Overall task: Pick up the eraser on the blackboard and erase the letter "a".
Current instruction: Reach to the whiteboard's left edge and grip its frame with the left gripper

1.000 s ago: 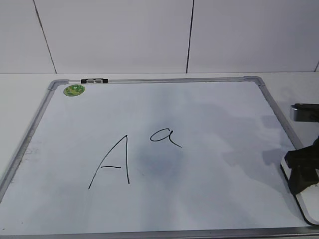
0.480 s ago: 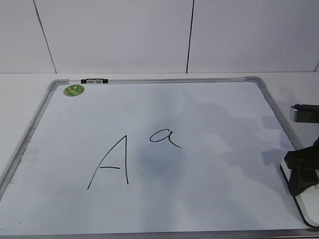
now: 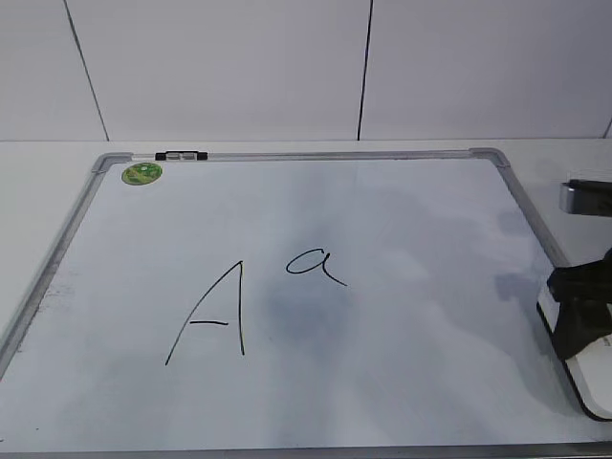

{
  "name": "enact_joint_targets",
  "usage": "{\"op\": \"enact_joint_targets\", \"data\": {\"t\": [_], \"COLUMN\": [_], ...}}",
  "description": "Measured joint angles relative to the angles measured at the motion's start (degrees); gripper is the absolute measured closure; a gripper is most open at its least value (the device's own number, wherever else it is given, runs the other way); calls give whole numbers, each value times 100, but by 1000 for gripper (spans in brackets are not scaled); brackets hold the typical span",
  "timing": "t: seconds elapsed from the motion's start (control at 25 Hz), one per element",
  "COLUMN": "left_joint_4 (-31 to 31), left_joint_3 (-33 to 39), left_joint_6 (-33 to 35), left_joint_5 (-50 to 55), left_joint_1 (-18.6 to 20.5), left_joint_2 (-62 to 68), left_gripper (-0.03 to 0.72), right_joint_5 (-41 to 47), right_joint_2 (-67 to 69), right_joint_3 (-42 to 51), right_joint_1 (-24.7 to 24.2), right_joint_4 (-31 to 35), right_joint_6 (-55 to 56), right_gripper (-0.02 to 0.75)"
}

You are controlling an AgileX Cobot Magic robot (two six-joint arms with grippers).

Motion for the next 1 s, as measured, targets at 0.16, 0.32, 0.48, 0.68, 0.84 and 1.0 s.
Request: {"op": "enact_joint_targets", "data": {"t": [0.16, 0.32, 0.48, 0.68, 0.84, 1.0], "left_joint_4": [0, 0, 0, 0, 0, 0], "left_joint_3": [0, 0, 0, 0, 0, 0], "left_joint_6": [0, 0, 0, 0, 0, 0], "left_joint_5": [0, 0, 0, 0, 0, 0], "left_joint_1": [0, 0, 0, 0, 0, 0], "left_joint_2": [0, 0, 0, 0, 0, 0], "left_gripper": [453, 453, 453, 453, 453, 453], "right_joint_5": [78, 233, 534, 797, 905, 991], "right_joint_2": [-121, -276, -394, -394, -394, -298], "right_joint_3": [-8, -79, -404, -1008, -1446, -1751], "right_joint_1": [0, 0, 0, 389, 883, 1198], "right_joint_4": [44, 177, 461, 500, 323, 233], "right_joint_6": [10, 10, -13, -56, -65, -65], "right_gripper": [206, 206, 206, 206, 206, 206]}}
